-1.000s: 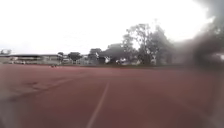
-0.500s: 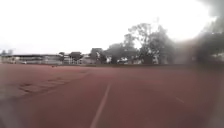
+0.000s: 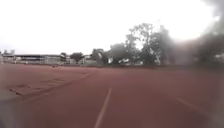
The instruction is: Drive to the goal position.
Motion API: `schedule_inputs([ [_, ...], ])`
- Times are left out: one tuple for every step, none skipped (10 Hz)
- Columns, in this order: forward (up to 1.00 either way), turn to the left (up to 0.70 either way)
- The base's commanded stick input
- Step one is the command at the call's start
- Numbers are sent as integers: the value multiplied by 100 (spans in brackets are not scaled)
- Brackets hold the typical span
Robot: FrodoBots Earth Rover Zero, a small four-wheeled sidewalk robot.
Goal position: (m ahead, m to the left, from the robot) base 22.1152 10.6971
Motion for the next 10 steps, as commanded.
schedule_inputs([
  [70,0],
  [70,0],
  [70,0],
  [70,0],
  [70,0],
  [70,0],
  [70,0],
  [70,0],
  [70,0],
  [70,-27],
])
